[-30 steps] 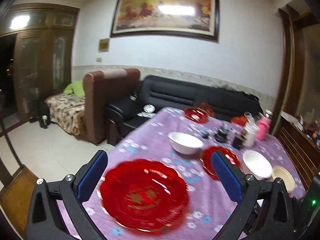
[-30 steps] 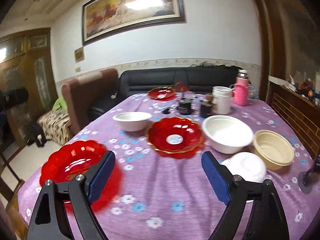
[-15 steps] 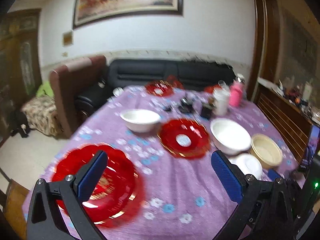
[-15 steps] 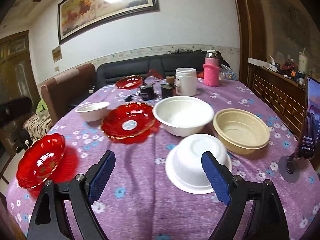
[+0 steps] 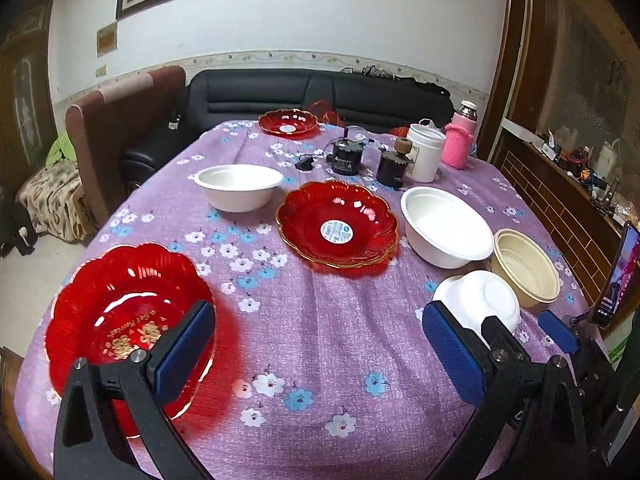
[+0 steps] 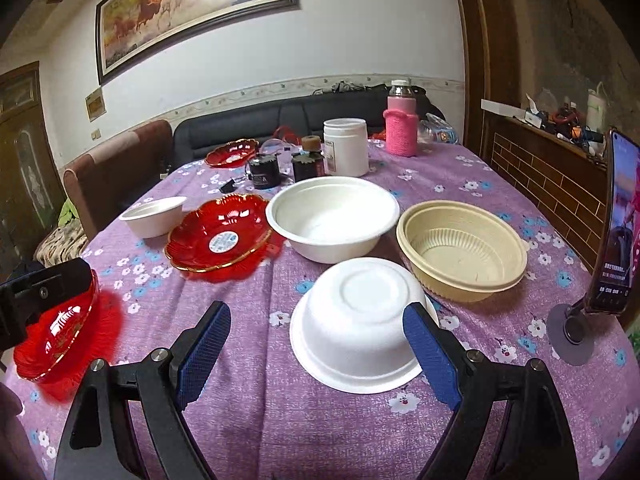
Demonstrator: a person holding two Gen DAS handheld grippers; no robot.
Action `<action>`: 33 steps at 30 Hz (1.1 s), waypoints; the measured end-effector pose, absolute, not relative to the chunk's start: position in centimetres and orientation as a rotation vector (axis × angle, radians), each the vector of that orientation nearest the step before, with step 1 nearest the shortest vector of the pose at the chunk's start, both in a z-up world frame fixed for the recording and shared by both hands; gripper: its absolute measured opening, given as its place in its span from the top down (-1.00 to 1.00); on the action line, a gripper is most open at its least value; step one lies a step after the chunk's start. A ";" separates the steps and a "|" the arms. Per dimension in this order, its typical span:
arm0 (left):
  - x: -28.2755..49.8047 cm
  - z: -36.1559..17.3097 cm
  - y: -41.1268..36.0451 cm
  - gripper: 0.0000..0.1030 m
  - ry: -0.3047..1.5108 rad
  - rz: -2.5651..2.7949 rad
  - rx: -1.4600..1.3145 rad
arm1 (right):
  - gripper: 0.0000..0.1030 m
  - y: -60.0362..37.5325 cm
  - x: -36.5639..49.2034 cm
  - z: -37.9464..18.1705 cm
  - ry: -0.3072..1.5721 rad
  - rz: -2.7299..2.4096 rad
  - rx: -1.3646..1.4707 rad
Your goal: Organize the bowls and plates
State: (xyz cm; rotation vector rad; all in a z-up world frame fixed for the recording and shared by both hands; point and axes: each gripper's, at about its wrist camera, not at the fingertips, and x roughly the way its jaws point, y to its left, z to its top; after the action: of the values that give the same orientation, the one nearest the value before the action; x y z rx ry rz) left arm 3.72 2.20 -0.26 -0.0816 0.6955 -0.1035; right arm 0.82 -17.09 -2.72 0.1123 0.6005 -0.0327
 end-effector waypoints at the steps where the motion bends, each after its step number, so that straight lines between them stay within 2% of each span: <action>1: 3.9 -0.4 2.1 -1.00 0.702 -0.109 -0.086 | -0.76 -17.2 0.8 -2.8 0.604 -0.034 0.111; 27: 5.7 -3.0 1.2 -1.00 0.750 -0.152 -0.100 | -0.76 -18.1 1.5 -4.0 0.631 -0.065 0.103; 33: 7.4 -4.9 0.8 -1.00 0.795 -0.140 -0.080 | -0.76 -18.3 1.6 -4.3 0.641 -0.076 0.107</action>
State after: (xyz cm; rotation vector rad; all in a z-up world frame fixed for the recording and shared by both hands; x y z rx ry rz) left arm 7.37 0.77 -4.90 -0.0803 0.7947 -0.1398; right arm 1.56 -18.29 -4.33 0.1068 0.6414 -0.0755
